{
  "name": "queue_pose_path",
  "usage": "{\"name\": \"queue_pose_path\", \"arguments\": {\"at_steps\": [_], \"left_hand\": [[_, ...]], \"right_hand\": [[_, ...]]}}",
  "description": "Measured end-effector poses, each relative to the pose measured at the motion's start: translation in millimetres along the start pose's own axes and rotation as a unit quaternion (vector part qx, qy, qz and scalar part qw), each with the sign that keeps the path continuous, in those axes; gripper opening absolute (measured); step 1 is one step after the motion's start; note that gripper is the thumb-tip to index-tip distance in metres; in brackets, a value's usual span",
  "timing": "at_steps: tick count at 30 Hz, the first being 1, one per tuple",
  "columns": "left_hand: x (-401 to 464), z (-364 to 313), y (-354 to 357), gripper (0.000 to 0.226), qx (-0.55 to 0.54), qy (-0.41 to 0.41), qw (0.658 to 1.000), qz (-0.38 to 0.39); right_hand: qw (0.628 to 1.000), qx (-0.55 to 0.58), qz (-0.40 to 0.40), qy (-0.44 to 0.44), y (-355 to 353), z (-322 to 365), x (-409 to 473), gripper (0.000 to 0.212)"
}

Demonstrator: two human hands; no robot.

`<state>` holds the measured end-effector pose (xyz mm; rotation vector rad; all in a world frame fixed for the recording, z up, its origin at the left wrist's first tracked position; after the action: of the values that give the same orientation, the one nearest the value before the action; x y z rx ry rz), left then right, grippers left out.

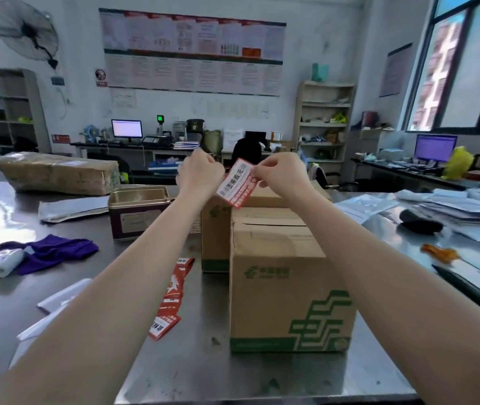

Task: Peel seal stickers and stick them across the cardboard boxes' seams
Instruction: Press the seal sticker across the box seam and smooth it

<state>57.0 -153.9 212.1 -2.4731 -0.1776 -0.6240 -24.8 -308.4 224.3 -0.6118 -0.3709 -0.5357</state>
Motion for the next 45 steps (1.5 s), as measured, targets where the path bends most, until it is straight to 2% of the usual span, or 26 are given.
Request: {"name": "queue_pose_path", "arguments": {"at_steps": [3,6,9,15,19,22,26,29,32,45], "left_hand": [[-12,24,19,0.021,-0.162,-0.093,0.978,0.089],[-22,41,35,0.033,-0.173,-0.097,0.968,0.156],[-23,41,35,0.025,-0.170,-0.047,0.973,0.148],[-31,48,31,0.031,-0.175,-0.053,0.973,0.144],[-37,49,31,0.019,-0.161,-0.045,0.975,0.146],[-36,53,30,0.018,-0.159,-0.046,0.976,0.143],[-36,53,30,0.020,-0.157,-0.048,0.975,0.148],[-33,54,32,0.017,-0.162,-0.058,0.974,0.144],[-34,56,36,0.024,-0.144,-0.067,0.977,0.142],[-41,74,53,0.018,-0.130,-0.119,0.969,0.175]], "right_hand": [[0.994,0.081,-0.044,0.061,-11,-22,-3,0.021],[0.983,0.135,-0.054,0.111,-9,-38,-8,0.024],[0.977,0.162,-0.047,0.130,-3,-43,-13,0.025],[0.976,0.162,-0.028,0.144,13,-49,-19,0.024],[0.971,0.180,0.000,0.159,21,-49,-26,0.020],[0.973,0.169,0.018,0.159,24,-49,-29,0.017],[0.989,0.086,0.002,0.121,16,-50,-24,0.015],[0.996,0.022,-0.005,0.089,13,-48,-22,0.022],[0.997,-0.024,0.001,0.073,13,-50,-23,0.031],[0.996,-0.054,0.041,0.056,19,-56,-19,0.026]]}}
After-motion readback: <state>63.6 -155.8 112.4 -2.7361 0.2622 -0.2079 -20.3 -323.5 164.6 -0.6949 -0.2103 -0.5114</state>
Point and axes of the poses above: each hand's wrist, its own x-axis towards the middle knuckle, its own y-axis out of the palm, z = x × y, the point moved 9 cm from there along x, towards the middle knuckle, and after that the axes turned 4 degrees about x, right-handed, at the moved point
